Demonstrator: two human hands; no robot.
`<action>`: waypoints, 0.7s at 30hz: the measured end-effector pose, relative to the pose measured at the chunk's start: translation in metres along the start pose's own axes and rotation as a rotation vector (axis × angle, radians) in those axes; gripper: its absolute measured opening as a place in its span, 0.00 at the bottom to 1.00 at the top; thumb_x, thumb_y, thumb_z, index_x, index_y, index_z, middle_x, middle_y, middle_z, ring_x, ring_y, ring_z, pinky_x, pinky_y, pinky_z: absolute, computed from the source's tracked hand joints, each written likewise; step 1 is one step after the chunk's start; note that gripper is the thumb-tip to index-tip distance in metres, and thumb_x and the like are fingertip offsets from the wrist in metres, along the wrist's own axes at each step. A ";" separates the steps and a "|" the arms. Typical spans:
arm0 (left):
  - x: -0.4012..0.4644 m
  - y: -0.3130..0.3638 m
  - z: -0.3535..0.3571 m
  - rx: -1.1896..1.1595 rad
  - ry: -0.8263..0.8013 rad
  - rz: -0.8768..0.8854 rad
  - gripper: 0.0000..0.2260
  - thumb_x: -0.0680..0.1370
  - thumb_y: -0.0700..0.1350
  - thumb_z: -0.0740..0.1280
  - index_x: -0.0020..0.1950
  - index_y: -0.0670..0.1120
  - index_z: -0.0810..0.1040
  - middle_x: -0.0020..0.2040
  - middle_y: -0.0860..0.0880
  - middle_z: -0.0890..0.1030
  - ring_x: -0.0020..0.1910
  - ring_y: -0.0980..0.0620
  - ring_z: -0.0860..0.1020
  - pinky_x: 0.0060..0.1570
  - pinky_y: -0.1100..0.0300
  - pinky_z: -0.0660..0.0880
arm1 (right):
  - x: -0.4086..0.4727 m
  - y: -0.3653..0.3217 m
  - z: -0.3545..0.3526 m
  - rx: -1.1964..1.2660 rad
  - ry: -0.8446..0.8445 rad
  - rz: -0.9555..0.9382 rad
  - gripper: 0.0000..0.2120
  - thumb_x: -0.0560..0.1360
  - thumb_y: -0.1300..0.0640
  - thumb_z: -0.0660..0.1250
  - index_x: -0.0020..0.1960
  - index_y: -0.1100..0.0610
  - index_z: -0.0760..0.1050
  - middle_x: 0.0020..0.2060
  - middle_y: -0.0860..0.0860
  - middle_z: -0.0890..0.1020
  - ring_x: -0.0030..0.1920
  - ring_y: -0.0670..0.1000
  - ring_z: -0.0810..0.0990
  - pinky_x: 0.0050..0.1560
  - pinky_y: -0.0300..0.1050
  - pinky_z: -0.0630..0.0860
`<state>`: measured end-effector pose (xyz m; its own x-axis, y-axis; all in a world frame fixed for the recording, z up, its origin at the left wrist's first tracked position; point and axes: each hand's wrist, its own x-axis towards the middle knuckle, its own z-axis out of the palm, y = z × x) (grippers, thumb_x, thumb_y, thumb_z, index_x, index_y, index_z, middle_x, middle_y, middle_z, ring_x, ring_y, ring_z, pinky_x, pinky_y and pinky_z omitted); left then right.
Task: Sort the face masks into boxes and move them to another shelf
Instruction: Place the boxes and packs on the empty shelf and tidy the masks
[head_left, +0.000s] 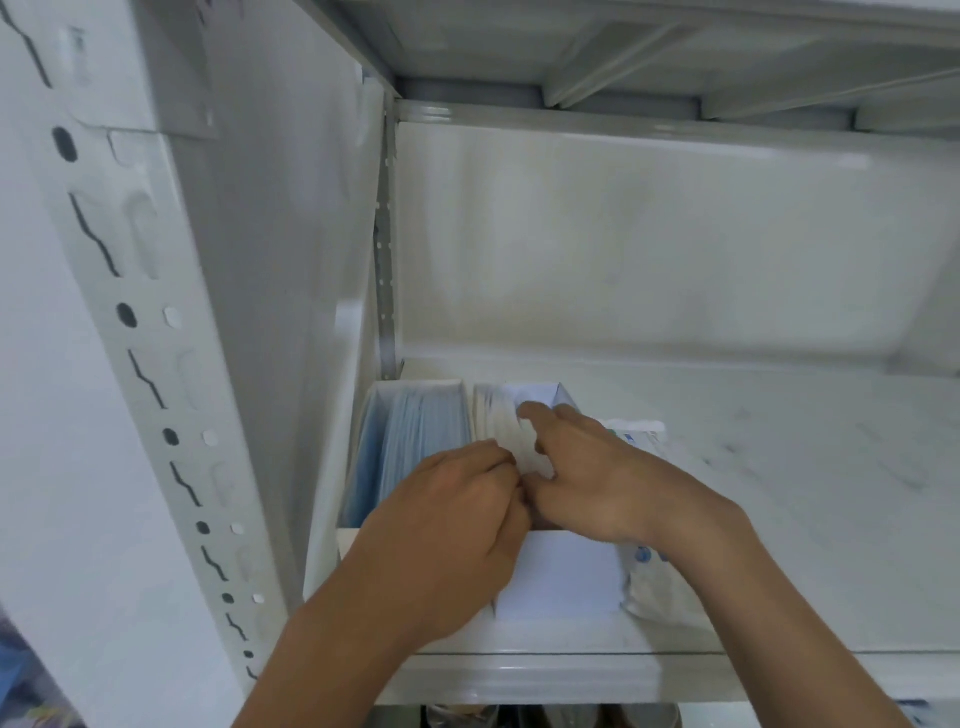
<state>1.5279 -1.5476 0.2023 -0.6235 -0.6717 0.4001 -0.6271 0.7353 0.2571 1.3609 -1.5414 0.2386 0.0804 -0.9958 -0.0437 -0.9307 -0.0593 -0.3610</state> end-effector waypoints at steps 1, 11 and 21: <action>0.000 0.000 0.000 0.000 0.008 -0.002 0.12 0.85 0.46 0.54 0.48 0.49 0.76 0.47 0.54 0.76 0.45 0.56 0.74 0.45 0.68 0.64 | 0.004 0.001 0.000 0.000 0.005 0.029 0.23 0.77 0.50 0.64 0.69 0.54 0.63 0.59 0.53 0.71 0.59 0.56 0.75 0.60 0.56 0.76; -0.002 0.000 0.002 -0.045 0.047 0.019 0.14 0.85 0.48 0.55 0.51 0.50 0.80 0.50 0.55 0.78 0.47 0.58 0.74 0.50 0.68 0.68 | 0.016 0.004 0.006 -0.050 0.061 0.160 0.29 0.73 0.55 0.69 0.72 0.49 0.65 0.52 0.51 0.69 0.50 0.53 0.73 0.51 0.49 0.77; 0.000 0.000 0.005 -0.059 0.051 0.024 0.13 0.84 0.48 0.55 0.53 0.50 0.80 0.50 0.55 0.79 0.47 0.57 0.76 0.51 0.65 0.72 | 0.000 -0.008 0.009 -0.165 0.204 0.065 0.13 0.71 0.58 0.67 0.54 0.55 0.68 0.42 0.54 0.72 0.42 0.57 0.76 0.39 0.51 0.77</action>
<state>1.5260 -1.5480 0.1976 -0.6126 -0.6496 0.4503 -0.5827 0.7561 0.2981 1.3722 -1.5404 0.2328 -0.0399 -0.9903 0.1328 -0.9784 0.0117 -0.2066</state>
